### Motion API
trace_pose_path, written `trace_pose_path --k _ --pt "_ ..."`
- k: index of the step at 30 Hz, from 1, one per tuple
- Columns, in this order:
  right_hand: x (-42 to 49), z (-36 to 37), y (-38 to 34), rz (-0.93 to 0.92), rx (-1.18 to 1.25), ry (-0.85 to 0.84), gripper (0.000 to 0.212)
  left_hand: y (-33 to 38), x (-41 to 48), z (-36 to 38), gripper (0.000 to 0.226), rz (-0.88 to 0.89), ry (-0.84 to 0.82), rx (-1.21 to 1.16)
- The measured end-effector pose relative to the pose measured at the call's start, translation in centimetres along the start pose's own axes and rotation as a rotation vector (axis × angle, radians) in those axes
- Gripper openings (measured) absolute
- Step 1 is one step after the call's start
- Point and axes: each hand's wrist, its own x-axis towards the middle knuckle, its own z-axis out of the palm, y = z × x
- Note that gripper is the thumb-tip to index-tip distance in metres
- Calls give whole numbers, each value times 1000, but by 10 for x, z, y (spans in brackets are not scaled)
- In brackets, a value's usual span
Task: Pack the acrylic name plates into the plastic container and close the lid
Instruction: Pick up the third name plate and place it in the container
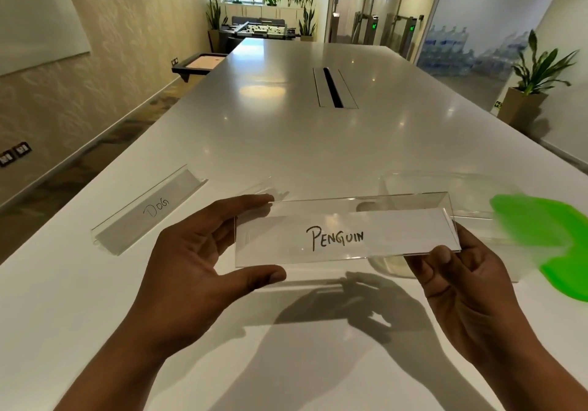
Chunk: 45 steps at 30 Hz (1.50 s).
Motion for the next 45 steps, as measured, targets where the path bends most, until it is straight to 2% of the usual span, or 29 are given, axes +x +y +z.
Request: trace_pose_path --k 2,8,15,19,21,23,24,27,28,30,32,36,40,41,43,45 --pt "1 2 -2 -13 7 -39 30 1 1 0 66 0 2 -16" --pt "3 5 -7 26 -8 -71 56 4 4 1 67 -2 9 -52" --pt "2 5 -7 37 -35 -59 70 7 4 3 63 -3 19 -42" --pt "1 4 -7 42 -60 -54 66 8 4 3 63 4 25 -48" --pt "1 -1 -5 39 -38 -31 49 8 4 2 63 3 25 -56" --pt "0 -2 -5 49 -31 -22 44 8 4 2 64 2 23 -58" --pt "0 -2 -5 52 -31 -30 46 8 4 2 64 4 20 -61" --pt "1 2 -8 52 -47 -47 74 7 4 2 65 7 15 -73" --pt "1 1 -8 48 -53 -41 72 7 5 2 65 8 13 -69" --pt "2 -5 -5 41 -37 -44 53 6 5 2 65 12 11 -65" --pt "2 -7 -4 60 -36 -44 49 5 5 2 65 14 11 -65" --pt "4 -10 -8 36 -97 -108 62 3 6 2 66 21 13 -74" --pt "12 -14 -19 -28 -130 -137 92 1 5 1 65 15 5 -34" --pt "16 -17 -25 -52 -129 -120 91 1 5 1 65 11 2 -18" --pt "24 -19 -39 -102 -164 -102 71 1 4 1 66 5 -11 -11" --pt "30 -22 -55 -118 -274 -150 64 2 3 1 68 1 -20 6"
